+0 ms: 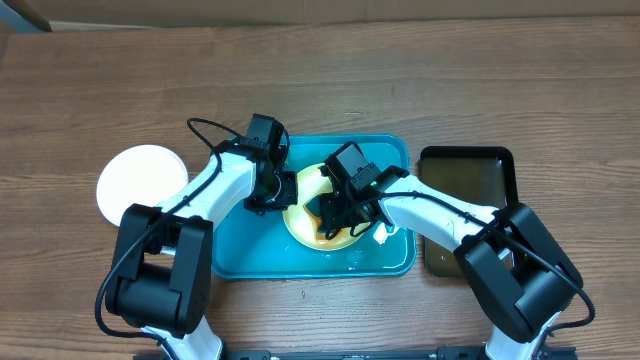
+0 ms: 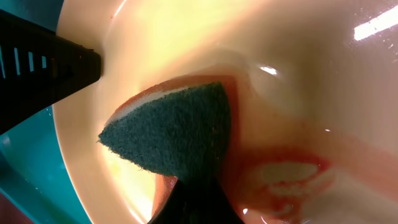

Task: Clean dirty plates on tray and stack at the side
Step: 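Scrub the yellow plate with the sponge while left gripper holds it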

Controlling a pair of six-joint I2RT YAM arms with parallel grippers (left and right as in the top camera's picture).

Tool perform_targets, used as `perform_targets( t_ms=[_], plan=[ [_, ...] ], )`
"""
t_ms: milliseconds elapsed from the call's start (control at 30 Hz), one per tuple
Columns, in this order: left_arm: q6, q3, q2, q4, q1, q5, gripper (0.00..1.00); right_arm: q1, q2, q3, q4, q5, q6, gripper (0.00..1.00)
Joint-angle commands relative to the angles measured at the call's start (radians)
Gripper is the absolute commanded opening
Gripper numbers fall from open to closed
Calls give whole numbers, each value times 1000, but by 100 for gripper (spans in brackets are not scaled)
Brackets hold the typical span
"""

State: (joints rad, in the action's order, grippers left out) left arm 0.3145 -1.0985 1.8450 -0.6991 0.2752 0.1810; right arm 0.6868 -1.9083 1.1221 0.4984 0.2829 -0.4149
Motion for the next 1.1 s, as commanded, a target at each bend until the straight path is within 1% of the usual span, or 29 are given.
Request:
perform_targets(
  t_ms=[0, 133, 267, 400, 433, 467, 567, 667, 800, 1067],
  plan=[
    [7, 15, 46, -5, 6, -35, 4, -7, -23, -16, 28, -77, -12, 4],
    [8, 15, 46, -21, 6, -64, 4, -35, -23, -13, 55, -118, -74, 4],
    [8, 15, 46, -37, 6, -80, 4, -98, -23, 21, 119, -131, -70, 4],
    [8, 15, 46, -39, 6, -80, 4, -163, -23, 75, 205, -138, 51, 4],
    [8, 15, 46, -39, 6, -80, 4, -182, -23, 87, 248, -158, 84, 4],
    [8, 15, 46, -39, 6, -80, 4, -187, -23, 87, 266, -158, 92, 4],
    [8, 15, 46, -39, 7, -80, 4, -182, -23, 87, 302, -93, 150, 4],
    [8, 15, 46, -42, 7, -79, 4, -156, -23, 89, 294, 13, 228, 4],
    [8, 15, 46, -44, 7, -76, 4, -128, -23, 110, 246, -8, 233, 4],
    [8, 15, 46, -55, 7, -76, 4, -125, -22, 143, 132, -245, 231, 4]
  ],
)
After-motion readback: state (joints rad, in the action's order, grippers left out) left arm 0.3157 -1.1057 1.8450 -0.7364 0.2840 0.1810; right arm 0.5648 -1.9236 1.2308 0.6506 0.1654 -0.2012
